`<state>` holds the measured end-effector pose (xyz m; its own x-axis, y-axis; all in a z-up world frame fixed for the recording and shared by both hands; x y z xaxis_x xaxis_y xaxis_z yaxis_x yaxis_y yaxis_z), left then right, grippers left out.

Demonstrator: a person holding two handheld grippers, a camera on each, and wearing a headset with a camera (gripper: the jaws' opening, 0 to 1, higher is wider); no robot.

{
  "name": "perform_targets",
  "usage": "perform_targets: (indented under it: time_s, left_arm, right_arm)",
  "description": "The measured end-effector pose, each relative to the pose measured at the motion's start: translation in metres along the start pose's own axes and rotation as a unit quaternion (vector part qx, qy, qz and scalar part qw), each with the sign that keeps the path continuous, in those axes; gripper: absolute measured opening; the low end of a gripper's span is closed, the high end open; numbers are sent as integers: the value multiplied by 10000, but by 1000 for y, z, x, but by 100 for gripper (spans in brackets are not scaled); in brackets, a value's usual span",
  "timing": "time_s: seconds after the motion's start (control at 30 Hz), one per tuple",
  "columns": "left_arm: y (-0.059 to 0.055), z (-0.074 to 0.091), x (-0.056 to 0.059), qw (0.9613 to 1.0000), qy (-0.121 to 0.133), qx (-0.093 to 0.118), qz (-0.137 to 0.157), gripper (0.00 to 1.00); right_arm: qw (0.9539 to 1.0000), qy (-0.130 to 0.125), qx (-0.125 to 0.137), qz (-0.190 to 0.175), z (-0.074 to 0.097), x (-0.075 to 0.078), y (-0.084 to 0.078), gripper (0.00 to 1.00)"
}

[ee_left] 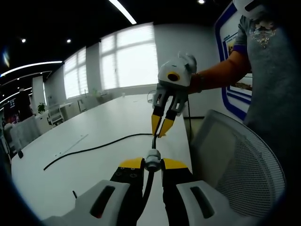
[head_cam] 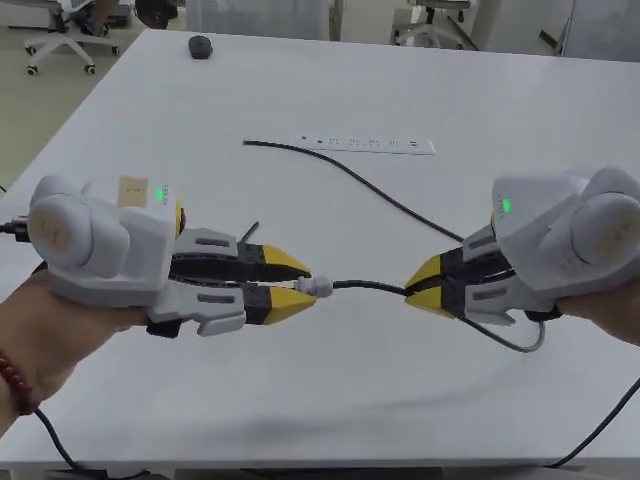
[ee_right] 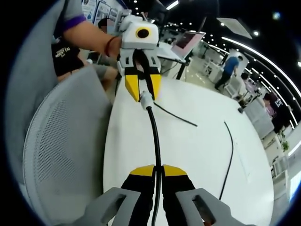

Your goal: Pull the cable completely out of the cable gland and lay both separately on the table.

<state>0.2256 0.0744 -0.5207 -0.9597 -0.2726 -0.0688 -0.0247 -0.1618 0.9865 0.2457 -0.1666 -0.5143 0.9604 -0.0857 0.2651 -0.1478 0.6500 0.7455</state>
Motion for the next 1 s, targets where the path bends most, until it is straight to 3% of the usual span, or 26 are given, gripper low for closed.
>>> perform_targets:
  time_s: [0.53, 1.0]
  left_arm:
    - [-5, 7, -4, 10000, 46, -49, 52, 14]
    - [-9, 1, -5, 9999, 60, -91, 118, 14]
  right_arm:
    - [9986, -57, -503, -160, 4, 5, -37, 0]
    - [9981, 62, -560, -258, 1, 2, -47, 0]
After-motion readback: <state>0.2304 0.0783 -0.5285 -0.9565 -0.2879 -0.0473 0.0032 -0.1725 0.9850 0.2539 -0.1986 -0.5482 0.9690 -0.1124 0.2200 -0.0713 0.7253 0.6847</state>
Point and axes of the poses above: the centre of the closed fingertips' face, and the gripper's own axes: z roughly backward along the fingers, x roughly to its right, y roughly out of its top, the point moved 10 cm from there along z, roughly backward along the fingers, and after that the axes turned 9 degrees about x, right-handed, at the moved point
